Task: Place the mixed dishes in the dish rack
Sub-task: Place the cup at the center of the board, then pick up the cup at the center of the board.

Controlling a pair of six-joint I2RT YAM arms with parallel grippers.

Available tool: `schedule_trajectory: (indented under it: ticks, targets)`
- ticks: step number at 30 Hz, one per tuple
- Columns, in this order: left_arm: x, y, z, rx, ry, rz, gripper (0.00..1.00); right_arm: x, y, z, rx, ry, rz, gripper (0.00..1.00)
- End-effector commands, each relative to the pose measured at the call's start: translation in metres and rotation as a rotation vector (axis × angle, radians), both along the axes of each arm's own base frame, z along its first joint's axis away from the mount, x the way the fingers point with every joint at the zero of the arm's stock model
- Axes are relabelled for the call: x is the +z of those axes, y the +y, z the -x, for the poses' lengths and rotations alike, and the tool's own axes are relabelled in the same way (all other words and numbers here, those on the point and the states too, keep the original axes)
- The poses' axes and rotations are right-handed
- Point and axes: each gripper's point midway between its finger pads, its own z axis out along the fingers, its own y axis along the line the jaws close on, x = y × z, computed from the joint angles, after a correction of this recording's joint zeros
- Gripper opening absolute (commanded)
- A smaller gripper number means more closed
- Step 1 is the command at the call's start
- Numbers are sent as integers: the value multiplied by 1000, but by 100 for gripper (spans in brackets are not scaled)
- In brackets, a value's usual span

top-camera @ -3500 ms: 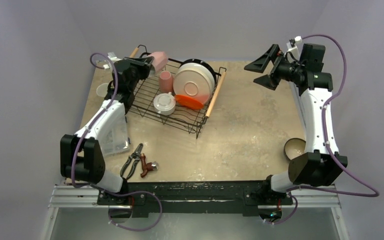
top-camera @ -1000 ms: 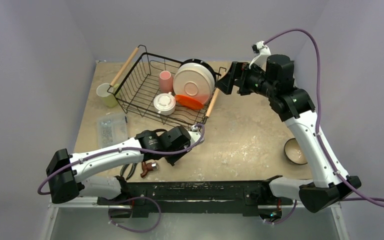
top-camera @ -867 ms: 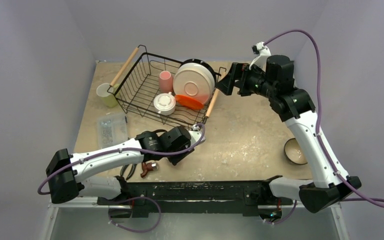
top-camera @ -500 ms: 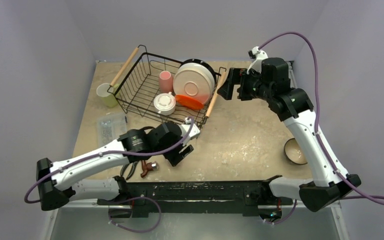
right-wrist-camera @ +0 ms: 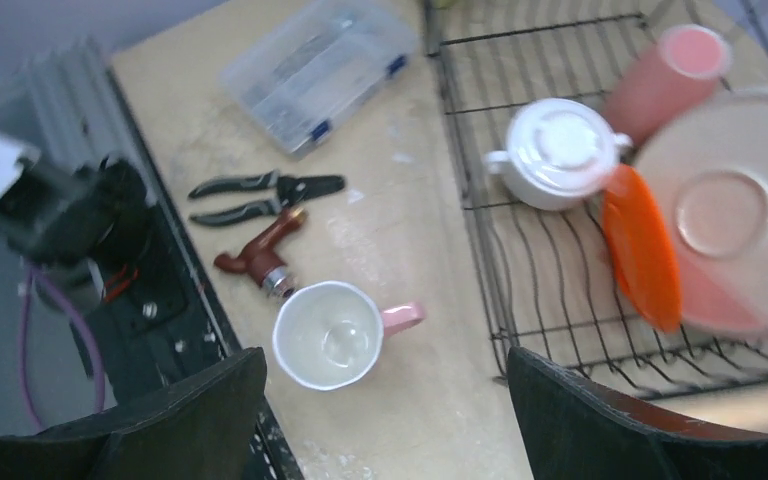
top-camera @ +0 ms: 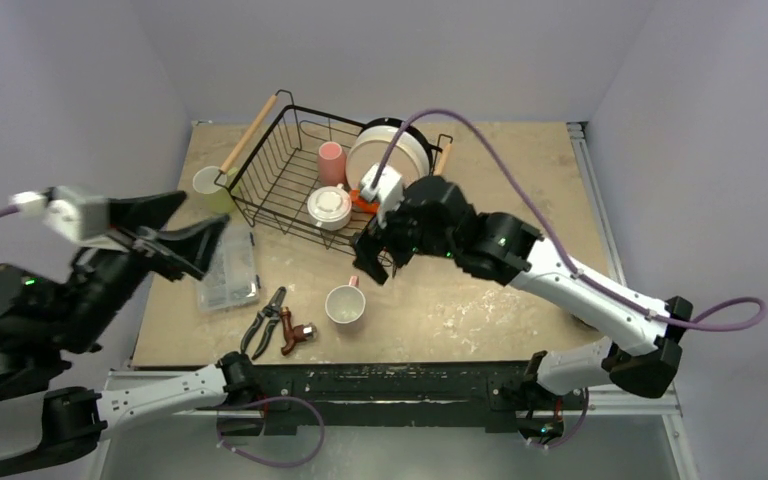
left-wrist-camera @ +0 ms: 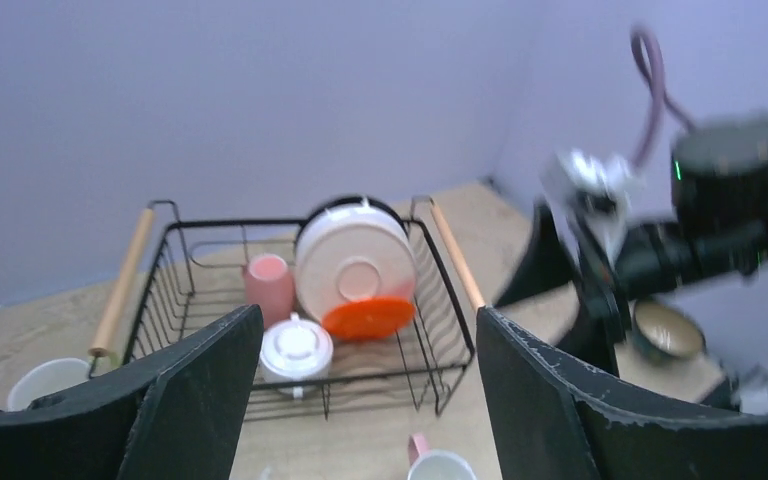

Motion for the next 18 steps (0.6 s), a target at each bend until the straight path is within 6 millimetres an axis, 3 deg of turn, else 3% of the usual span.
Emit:
schedule_trajectory:
  ticks: [1,4,8,14,18]
  targets:
    - [28,56,-14,269,-48,131,77,-32,46,48,335,-206,144,87]
    - [24,71,-16,335,-27,166,77,-72,67,76,532,-247,238,84]
    - [8,81,-15,387,42,230,77,-110,75,81,641,-251,310,81]
    - [-11,64,-12,323,128,305,77,-156,82,85,740,-198,407,74]
    - [-20,49,-11,282,184,263,76,-173,89,85,754,-178,417,73]
